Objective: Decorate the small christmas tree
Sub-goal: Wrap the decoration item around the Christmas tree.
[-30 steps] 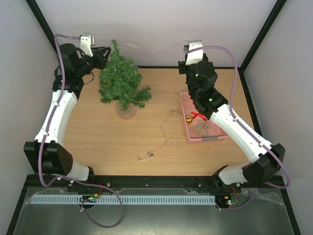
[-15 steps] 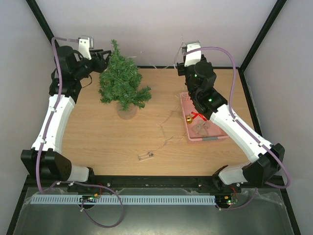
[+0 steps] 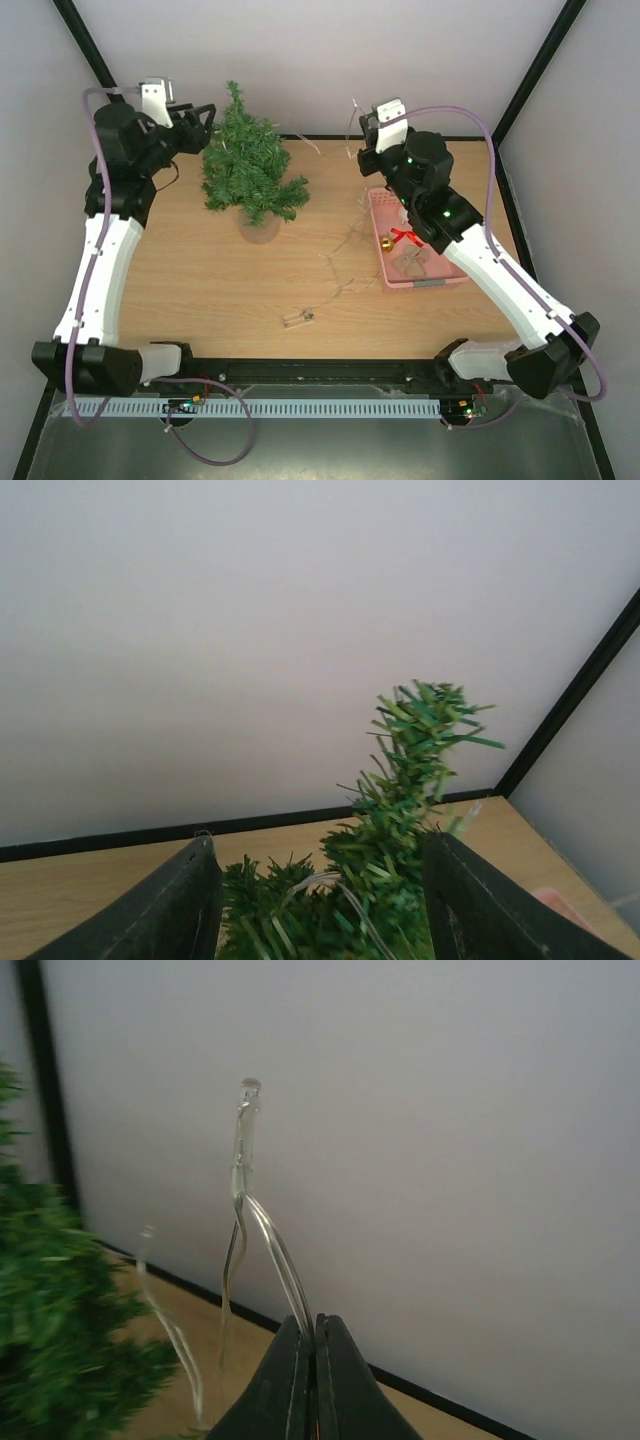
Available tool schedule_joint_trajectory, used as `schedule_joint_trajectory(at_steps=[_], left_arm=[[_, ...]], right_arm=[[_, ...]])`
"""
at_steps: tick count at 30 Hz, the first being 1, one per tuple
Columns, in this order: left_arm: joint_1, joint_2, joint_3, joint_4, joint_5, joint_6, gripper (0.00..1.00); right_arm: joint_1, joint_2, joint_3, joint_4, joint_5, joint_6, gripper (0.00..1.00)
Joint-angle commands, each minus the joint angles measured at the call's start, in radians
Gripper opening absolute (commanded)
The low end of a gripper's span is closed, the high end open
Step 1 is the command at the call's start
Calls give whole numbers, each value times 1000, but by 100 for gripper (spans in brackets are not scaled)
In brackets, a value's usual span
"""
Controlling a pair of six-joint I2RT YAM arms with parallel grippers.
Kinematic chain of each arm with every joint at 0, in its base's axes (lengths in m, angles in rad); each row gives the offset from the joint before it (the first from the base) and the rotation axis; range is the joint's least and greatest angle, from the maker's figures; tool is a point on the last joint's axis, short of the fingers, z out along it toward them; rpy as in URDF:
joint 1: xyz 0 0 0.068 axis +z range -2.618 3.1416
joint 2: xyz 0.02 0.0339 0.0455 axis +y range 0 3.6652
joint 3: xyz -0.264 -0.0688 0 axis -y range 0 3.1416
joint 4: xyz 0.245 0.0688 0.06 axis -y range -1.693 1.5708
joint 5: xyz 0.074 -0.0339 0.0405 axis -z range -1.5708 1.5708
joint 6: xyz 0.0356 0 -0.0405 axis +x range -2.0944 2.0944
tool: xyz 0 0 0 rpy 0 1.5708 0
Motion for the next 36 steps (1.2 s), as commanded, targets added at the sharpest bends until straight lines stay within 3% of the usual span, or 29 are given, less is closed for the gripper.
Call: schedule_joint_trajectory(at_steps=[1, 8, 16, 21, 27, 32, 36], left_arm=[[3, -100, -41, -31, -54, -22, 56], [-27, -249, -208, 47, 35, -26, 55], [-210, -413, -447, 179, 117, -34, 55], [-328, -458, -573, 301, 136, -56, 55], [-470, -422, -694, 476, 84, -81, 54], [-585, -338, -797, 660, -36, 27, 54], [-637, -255, -818, 736, -31, 92, 54]], right_arm=[[-2, -59, -9, -101, -255, 67, 2], [22, -103, -17, -109, -471, 151, 2], [97, -92, -14, 22, -636, 297, 2], [140, -86, -24, 112, -644, 379, 2], [153, -89, -61, 220, -601, 469, 2], [155, -96, -90, 272, -590, 519, 2], [156, -109, -91, 271, -587, 533, 2]])
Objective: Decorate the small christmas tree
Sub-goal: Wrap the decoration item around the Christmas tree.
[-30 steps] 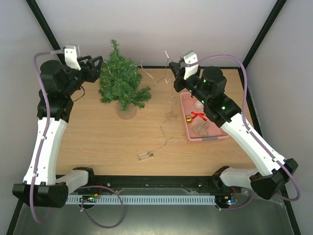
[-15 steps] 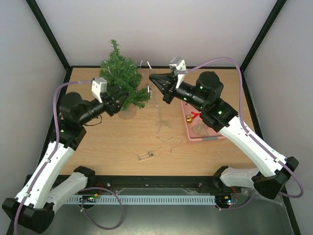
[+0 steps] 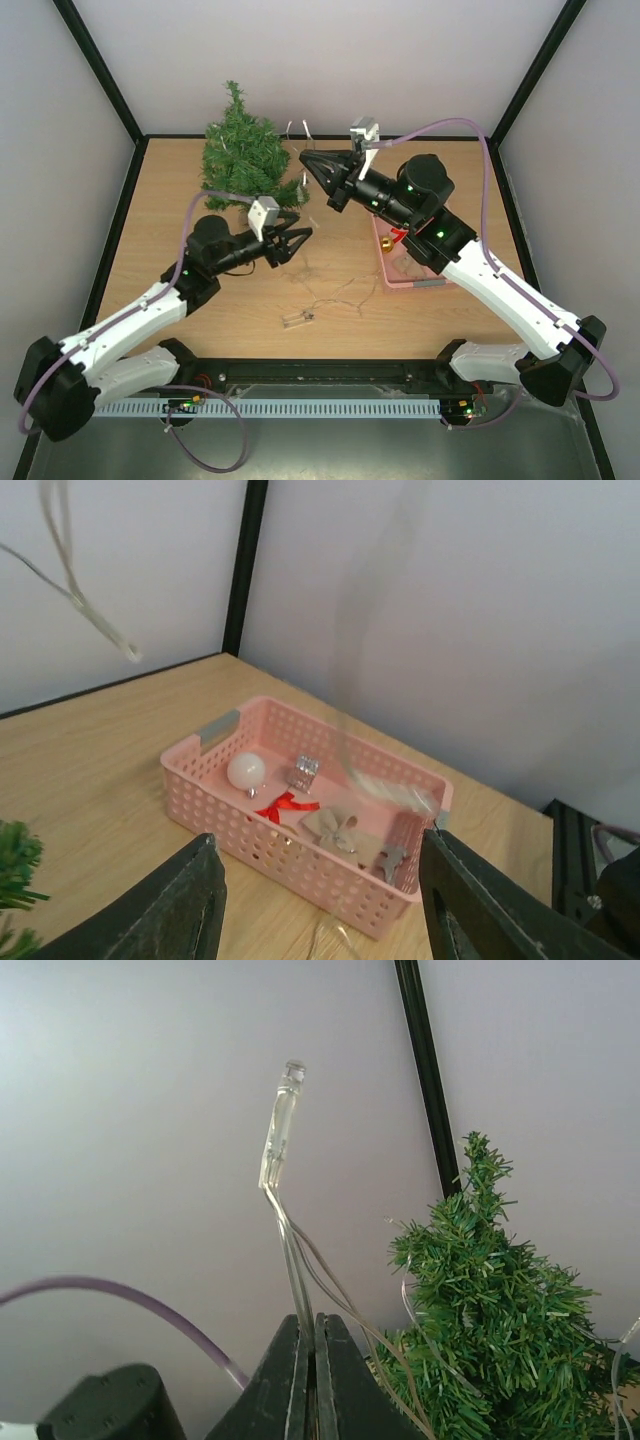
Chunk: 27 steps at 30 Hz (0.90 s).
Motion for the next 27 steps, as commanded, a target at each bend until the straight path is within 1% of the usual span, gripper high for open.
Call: schedule_joint_trajectory(at_steps=[1, 6, 10, 12, 14, 15, 17, 19, 20, 22, 25, 27], left_arm=[[-51, 77, -20, 187, -39, 101, 54], [-92, 154, -11, 217, -51, 163, 54], [-106, 175, -11, 210, -87, 193, 53], [-109, 177, -18, 214, -104, 206, 51], [-110, 176, -23, 216, -108, 216, 42], [-111, 174, -24, 217, -107, 217, 36], [-113, 164, -28, 219, -94, 215, 19], [-117, 135, -30, 186, -95, 200, 6], [-118, 111, -29, 151, -100, 190, 3], [-120, 37, -26, 51, -137, 163, 3], [-119, -112, -20, -97, -272, 111, 3], [-119, -208, 6, -194, -359, 108, 3]], right_arm=[[7, -28, -5, 79, 11, 45, 2], [8, -38, -10, 90, 15, 49, 2], [8, -47, -24, 112, 18, 60, 2], [8, -57, -34, 120, 20, 63, 2], [9, -67, -44, 123, 24, 62, 2], [8, -70, -47, 121, 27, 58, 2], [9, -73, -45, 106, 33, 44, 2], [9, -76, -43, 88, 50, 27, 2], [9, -79, -44, 80, 64, 20, 2], [8, -85, -44, 66, 92, 7, 2], [8, -80, -44, 75, 106, 15, 2], [8, -61, -51, 111, 83, 49, 2]])
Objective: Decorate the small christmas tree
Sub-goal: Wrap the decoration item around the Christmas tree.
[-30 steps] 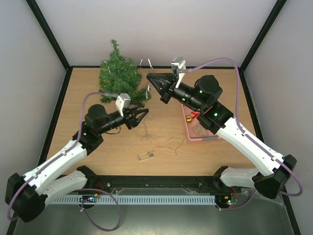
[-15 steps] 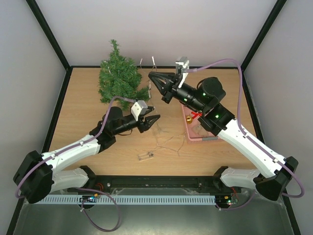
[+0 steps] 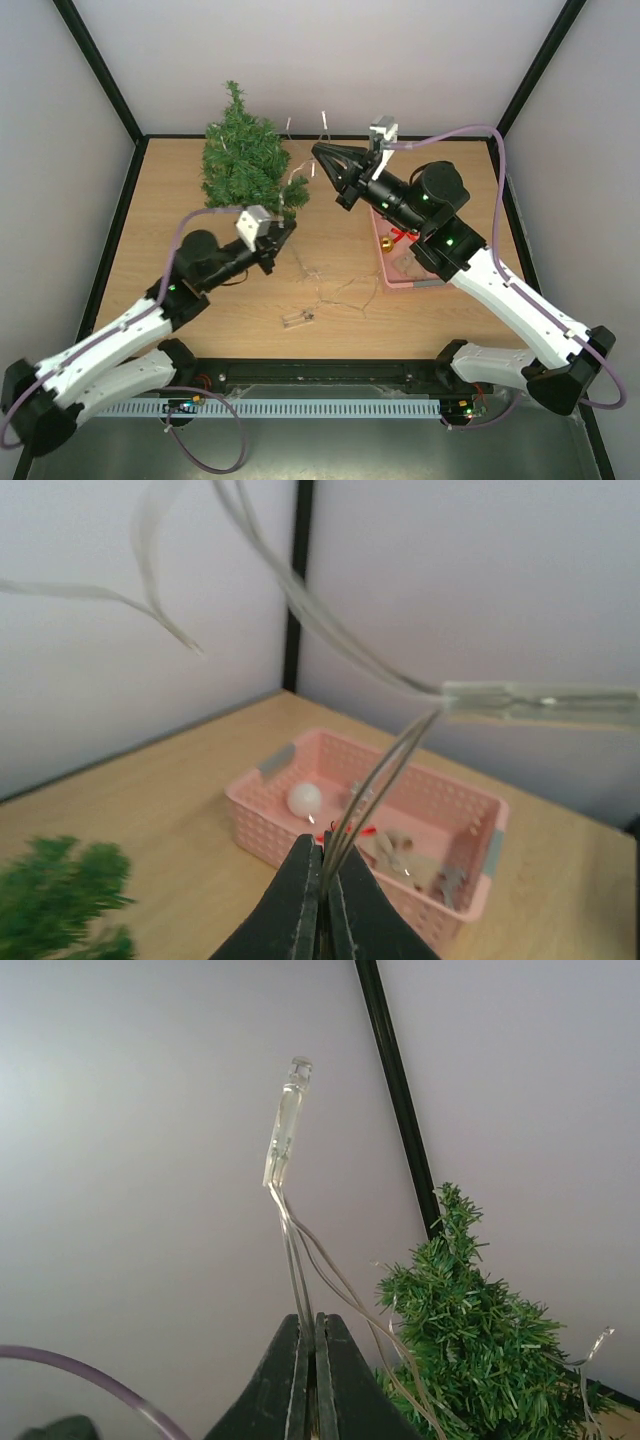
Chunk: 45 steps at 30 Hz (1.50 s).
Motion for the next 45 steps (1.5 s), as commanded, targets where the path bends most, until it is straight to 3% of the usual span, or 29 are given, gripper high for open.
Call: schedule_joint_trajectory(at_steps=[1, 5, 11, 22, 29, 40, 42, 45], left_arm=[[-2, -209, 52, -232, -223, -37, 3], [3, -309, 151, -411, -393, -3, 2], [6, -326, 279, -573, -582, 50, 2], [8, -296, 480, -664, -878, 149, 3], [8, -295, 519, -736, -848, 110, 3], [8, -322, 392, -832, -739, -71, 5], [8, -326, 375, -828, -727, -101, 10], [8, -329, 370, -837, -718, -146, 27]], right_arm=[[4, 13, -19, 75, -15, 47, 2], [6, 79, -20, 157, -74, 125, 2], [9, 183, 29, 226, -107, 190, 2], [38, 339, 134, 248, -145, 154, 2], [80, 486, 273, 314, -198, 94, 2], [131, 717, 540, 293, -152, 45, 2], [135, 749, 579, 276, -140, 35, 2], [136, 781, 612, 240, -125, 13, 2]])
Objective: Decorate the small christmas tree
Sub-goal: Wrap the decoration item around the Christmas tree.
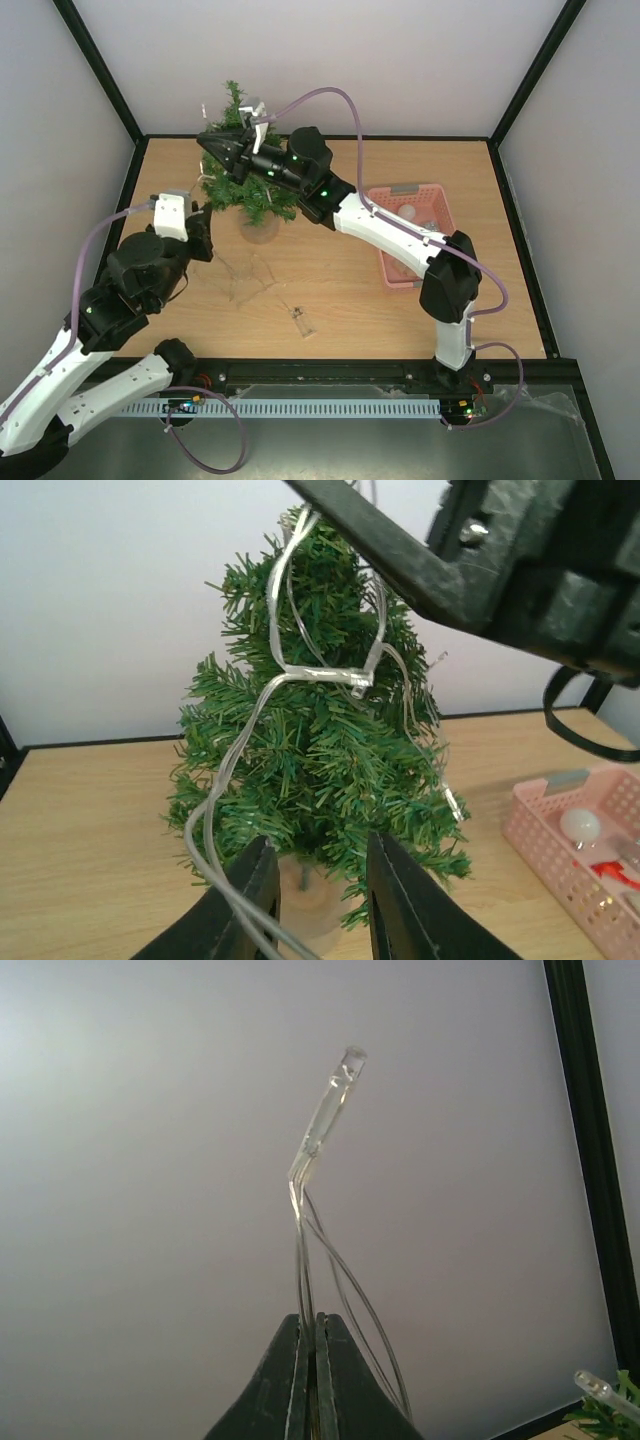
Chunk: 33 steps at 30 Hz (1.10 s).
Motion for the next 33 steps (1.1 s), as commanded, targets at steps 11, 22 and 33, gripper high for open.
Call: schedule_joint_trajectory(at_steps=[11, 22, 33], left_arm=[[7, -1, 110, -10, -143, 51, 48], [6, 19, 260, -196, 147, -126, 49], [6, 97, 231, -260, 127, -143, 51]], right_arm=[[8, 34, 84, -64, 62, -91, 2], [9, 23, 86, -115, 79, -137, 2], [8, 8, 84, -136, 69, -139, 2]])
